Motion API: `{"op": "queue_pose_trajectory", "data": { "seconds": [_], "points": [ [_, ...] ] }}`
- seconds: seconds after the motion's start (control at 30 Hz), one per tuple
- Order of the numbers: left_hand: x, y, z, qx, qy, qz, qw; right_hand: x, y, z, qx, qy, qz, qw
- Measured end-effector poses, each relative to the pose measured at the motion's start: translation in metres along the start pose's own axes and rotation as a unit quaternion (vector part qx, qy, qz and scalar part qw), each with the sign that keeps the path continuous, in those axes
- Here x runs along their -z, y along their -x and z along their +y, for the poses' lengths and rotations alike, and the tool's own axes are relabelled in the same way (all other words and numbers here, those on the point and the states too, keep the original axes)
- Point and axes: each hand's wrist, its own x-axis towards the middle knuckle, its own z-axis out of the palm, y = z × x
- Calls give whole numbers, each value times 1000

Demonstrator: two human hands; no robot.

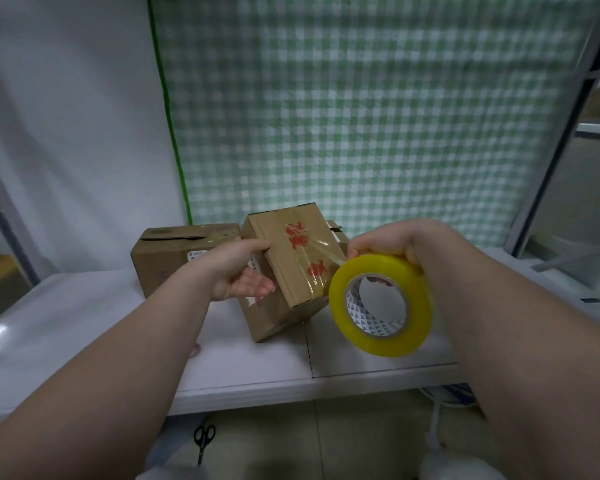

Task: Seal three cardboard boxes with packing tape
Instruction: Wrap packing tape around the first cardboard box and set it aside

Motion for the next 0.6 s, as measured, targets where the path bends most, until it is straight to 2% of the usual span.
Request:
{"op": "queue_pose_trajectory", "data": {
  "seconds": [0.1,0.2,0.27,0.33,0.43,0.6],
  "points": [
    [1,-11,5,3,-16,11,1000,5,-6,-8,9,16,4,1000],
    [-2,-28,8,-21,-44,69,996,7,-8,-17,21,26,30,999],
    [-2,-39,11,-87,-94,151,980,9,-10,-22,34,25,70,997],
    [0,-49,16,-173,-190,201,945,9,-10,-27,52,25,106,993],
    [8,-63,25,-235,-288,147,917,10,-8,-37,75,30,120,989],
    [28,-73,25,-173,-350,134,911,16,-10,-55,112,-20,139,984]
  ]
}}
